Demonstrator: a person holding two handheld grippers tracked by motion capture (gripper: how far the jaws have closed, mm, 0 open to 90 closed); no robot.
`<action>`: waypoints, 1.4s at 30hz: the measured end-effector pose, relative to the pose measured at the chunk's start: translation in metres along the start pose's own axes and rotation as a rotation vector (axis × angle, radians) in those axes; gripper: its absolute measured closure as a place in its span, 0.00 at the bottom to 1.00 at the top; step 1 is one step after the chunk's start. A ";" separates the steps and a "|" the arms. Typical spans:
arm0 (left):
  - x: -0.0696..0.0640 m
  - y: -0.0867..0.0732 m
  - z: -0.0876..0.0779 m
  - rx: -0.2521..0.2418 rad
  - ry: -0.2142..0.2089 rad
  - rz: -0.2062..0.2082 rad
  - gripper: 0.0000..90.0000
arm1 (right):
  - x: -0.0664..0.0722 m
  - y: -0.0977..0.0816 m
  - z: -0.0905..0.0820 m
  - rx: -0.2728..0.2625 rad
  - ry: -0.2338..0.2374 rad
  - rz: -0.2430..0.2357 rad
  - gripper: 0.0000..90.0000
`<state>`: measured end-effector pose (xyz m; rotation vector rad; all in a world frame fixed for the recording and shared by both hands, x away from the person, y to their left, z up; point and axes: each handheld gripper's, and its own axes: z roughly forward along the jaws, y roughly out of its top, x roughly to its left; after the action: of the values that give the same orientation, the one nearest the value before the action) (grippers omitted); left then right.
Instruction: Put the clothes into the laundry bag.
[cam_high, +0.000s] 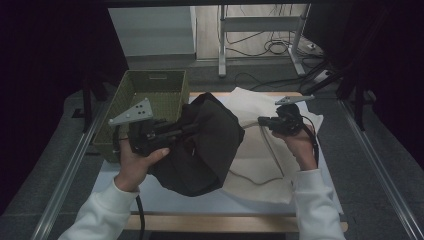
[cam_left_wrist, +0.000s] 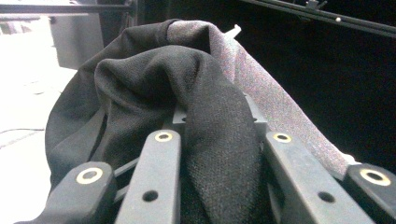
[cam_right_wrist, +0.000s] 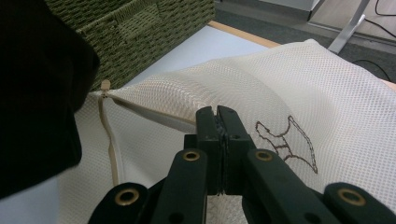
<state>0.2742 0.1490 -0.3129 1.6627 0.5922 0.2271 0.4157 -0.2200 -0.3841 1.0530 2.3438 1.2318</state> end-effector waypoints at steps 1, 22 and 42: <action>-0.001 -0.001 0.002 0.003 -0.004 0.001 0.84 | 0.000 0.000 0.000 0.000 -0.001 0.000 0.99; -0.011 -0.020 0.045 0.079 -0.088 -0.021 0.83 | 0.001 0.000 0.000 0.000 -0.001 -0.001 0.99; -0.002 -0.041 0.085 0.147 -0.080 -0.041 0.83 | 0.008 0.005 -0.007 -0.017 0.013 -0.020 0.99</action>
<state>0.3020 0.0776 -0.3679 1.7903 0.5937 0.0881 0.4091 -0.2167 -0.3760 1.0169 2.3440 1.2525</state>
